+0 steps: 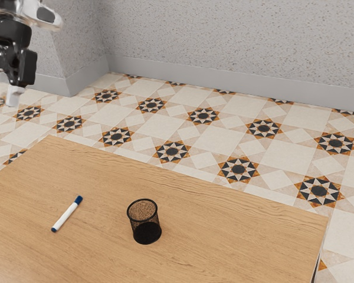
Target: Put the marker into the pen holder.
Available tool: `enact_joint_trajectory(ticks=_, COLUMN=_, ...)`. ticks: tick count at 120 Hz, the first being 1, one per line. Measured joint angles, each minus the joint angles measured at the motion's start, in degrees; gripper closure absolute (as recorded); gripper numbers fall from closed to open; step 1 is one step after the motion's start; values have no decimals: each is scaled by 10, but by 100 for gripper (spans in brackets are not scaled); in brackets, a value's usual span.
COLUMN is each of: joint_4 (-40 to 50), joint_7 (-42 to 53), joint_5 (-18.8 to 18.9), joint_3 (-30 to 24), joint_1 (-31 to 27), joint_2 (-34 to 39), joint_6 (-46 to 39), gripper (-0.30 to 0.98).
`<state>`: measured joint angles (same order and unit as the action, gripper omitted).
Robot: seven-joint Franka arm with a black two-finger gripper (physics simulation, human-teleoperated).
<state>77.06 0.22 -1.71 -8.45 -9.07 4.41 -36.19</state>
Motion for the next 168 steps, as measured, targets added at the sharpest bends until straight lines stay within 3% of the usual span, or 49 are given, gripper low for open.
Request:
enact_joint_trajectory(ticks=12, joint_4=49, joint_7=1, joint_5=-3, joint_3=-4, joint_1=-12, joint_2=8, joint_6=-140, gripper=0)
enact_joint_trajectory(ticks=29, joint_4=111, joint_7=-2, joint_5=-3, joint_3=0, joint_1=-29, joint_2=-21, joint_6=-271, gripper=0)
enact_joint_trajectory(ticks=37, joint_4=211, joint_7=-4, joint_5=-2, joint_3=8, joint_1=-43, joint_2=16, joint_6=-336, gripper=0)
enact_joint_trajectory(ticks=51, joint_4=420, joint_7=-6, joint_5=0, joint_3=104, joint_1=-7, joint_2=90, joint_6=-470, gripper=0)
enact_joint_trajectory(ticks=76, joint_4=601, joint_7=-9, joint_5=2, joint_3=130, joint_1=2, joint_2=98, joint_6=-684, gripper=0)
enact_joint_trajectory(ticks=102, joint_4=658, joint_7=-10, joint_5=16, joint_3=130, joint_1=3, joint_2=68, joint_6=-839, gripper=1)
enact_joint_trajectory(ticks=123, joint_4=659, joint_7=-7, joint_5=18, joint_3=130, joint_1=-19, joint_2=-3, joint_6=-927, gripper=16)
enact_joint_trajectory(ticks=168, joint_4=660, joint_7=1, joint_5=18, joint_3=130, joint_1=-59, joint_2=-64, joint_6=-1006, gripper=39)
